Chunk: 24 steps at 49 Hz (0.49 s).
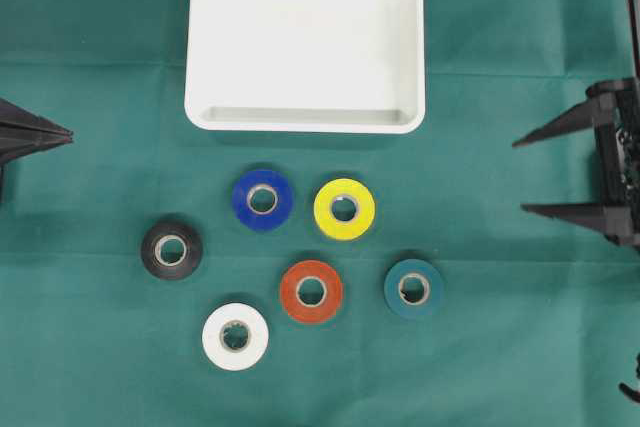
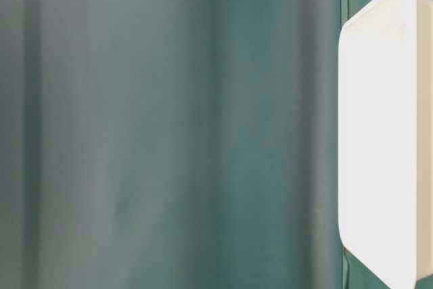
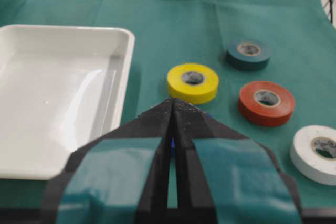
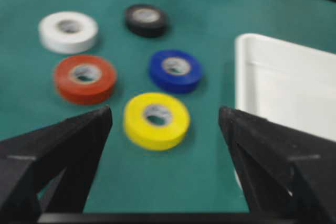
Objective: Put the tape into the white case with the right arm.
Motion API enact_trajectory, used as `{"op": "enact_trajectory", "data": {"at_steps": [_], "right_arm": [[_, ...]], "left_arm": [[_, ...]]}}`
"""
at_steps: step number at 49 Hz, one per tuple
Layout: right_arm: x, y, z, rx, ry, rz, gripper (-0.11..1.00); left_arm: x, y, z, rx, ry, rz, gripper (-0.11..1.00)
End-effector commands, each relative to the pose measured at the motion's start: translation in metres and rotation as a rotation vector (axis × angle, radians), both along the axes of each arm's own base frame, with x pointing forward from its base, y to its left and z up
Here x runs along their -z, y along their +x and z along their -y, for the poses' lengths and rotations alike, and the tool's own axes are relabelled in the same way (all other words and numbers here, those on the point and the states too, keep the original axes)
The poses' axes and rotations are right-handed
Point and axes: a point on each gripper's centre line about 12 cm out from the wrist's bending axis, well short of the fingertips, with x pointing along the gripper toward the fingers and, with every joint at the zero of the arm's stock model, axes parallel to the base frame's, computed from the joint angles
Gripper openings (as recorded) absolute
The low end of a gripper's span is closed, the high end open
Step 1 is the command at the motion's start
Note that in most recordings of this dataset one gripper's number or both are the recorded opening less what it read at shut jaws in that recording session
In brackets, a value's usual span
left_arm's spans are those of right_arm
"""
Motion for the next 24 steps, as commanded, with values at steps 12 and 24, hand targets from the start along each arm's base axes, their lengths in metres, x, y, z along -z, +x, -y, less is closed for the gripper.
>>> {"op": "enact_trajectory", "data": {"at_steps": [12,24], "right_arm": [[0.006,-0.004,-0.010,-0.062,-0.006,-0.032,0.71],[0.008,-0.004,-0.010,-0.064,-0.009,-0.044,0.71]], "left_arm": [[-0.001,0.001,0.000,0.000,-0.005,-0.018,0.00],[0.001,0.001,0.000,0.002,-0.005,-0.035,0.00]]}}
